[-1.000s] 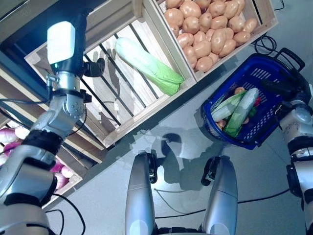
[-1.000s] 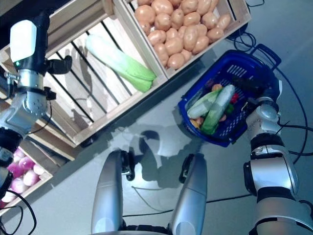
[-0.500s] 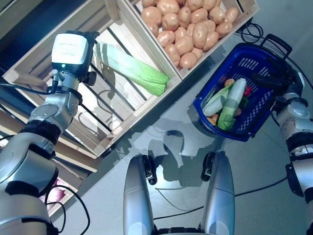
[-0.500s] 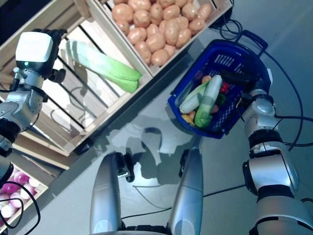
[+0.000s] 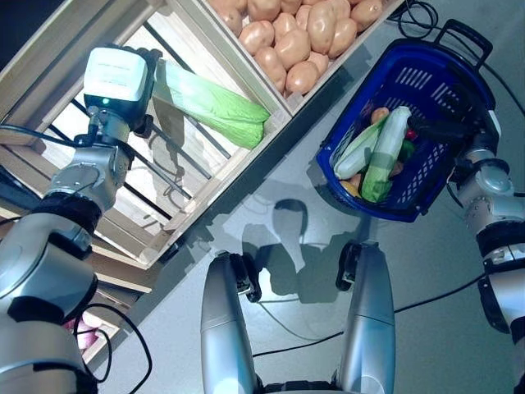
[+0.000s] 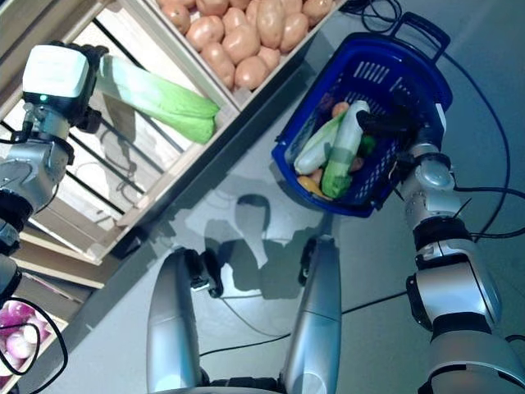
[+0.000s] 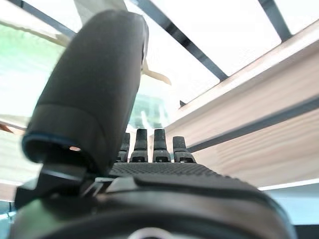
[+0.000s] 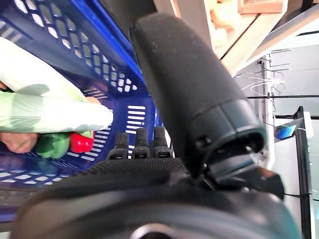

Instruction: Put vegetables into the basket

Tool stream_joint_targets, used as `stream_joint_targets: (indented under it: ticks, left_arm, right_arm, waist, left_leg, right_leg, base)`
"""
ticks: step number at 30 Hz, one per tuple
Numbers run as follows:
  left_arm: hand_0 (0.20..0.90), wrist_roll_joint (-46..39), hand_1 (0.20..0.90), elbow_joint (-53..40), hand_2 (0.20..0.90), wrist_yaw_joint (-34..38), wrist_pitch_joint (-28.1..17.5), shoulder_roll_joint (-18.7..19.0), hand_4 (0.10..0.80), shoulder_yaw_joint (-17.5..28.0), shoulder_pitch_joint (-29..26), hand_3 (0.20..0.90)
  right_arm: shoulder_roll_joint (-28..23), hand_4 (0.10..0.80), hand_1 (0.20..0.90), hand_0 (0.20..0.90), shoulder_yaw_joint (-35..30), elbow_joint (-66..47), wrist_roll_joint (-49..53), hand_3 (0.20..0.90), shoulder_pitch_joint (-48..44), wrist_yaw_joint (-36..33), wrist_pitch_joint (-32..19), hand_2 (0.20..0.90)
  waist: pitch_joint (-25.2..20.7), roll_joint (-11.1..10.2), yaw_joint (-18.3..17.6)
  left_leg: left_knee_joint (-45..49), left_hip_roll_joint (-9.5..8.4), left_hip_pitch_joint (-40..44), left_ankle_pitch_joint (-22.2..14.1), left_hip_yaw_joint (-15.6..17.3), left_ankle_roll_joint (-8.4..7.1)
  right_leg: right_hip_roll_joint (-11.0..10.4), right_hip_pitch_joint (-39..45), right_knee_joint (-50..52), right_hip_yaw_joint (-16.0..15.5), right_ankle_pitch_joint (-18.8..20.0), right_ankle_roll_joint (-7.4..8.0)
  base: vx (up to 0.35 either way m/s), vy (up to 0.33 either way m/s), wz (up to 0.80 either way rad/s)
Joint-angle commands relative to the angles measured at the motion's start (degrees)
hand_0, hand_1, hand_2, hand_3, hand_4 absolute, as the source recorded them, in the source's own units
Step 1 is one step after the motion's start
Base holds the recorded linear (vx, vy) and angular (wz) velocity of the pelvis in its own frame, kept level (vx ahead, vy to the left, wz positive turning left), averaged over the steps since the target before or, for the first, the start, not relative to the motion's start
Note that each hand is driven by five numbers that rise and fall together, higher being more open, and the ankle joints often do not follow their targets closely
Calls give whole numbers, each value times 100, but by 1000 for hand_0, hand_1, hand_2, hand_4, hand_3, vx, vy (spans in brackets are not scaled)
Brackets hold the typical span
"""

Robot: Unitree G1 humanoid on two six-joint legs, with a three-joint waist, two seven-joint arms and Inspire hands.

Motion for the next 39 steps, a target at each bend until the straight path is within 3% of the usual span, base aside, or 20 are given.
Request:
stream_joint_targets:
  ticks: [1,9,21,22,34,39]
  left_arm:
    - [900,241,900,165,900,90,491,308,800,-324,-1028,900]
    - [900,281,900,340,900,-230,767,243,800,-650,-1364,900]
    - [900,298,900,652,900,-642,1027,253,800,-786,-1527,900]
    - [307,211,307,667,307,-735,1011,242,405,-781,-1520,307]
    - [300,96,300,855,300,-841,981,294,400,-629,-1376,300]
    - [300,121,300,994,300,-782,797,369,400,-464,-1078,300]
  right_arm:
    - [-273,800,900,900,-134,-238,509,900,-151,272,-664,900]
    - [-331,800,900,900,-213,-314,686,900,-166,351,-676,900]
    - [-444,800,900,900,-261,-324,759,900,-185,498,-838,900]
    - [-449,800,900,900,-258,-324,790,900,-192,478,-863,900]
    - [-429,800,900,900,-280,-168,925,900,-229,682,-951,900]
    - [-390,800,900,900,-251,-101,983,900,-172,820,-923,900]
  waist:
    - [-278,36,-92]
    - [-159,42,-175]
    - [-100,11,-204]
    - [-100,15,-208]
    - [-321,64,-173]
    - [-542,74,-158]
  left_leg:
    - [-508,481,-360,97,-759,-888]
    - [-131,558,-952,63,-891,-886]
    - [204,605,-1561,71,-1078,-843]
    - [188,603,-1562,87,-1068,-833]
    - [-394,616,-979,294,-793,-775]
    - [-1204,524,33,491,-434,-775]
  right_leg:
    - [-544,80,-688,315,610,403]
    - [-562,-486,-369,478,618,381]
    - [-555,-1090,-51,580,618,318]
    - [-556,-1091,-61,568,625,314]
    - [-588,-549,-507,302,704,260]
    - [-479,455,-1193,59,806,266]
  base:
    - [-52,88,-12]
    - [-28,53,-6]
    - [-17,38,-6]
    - [-25,14,-8]
    - [-18,-11,-3]
    - [9,-39,-1]
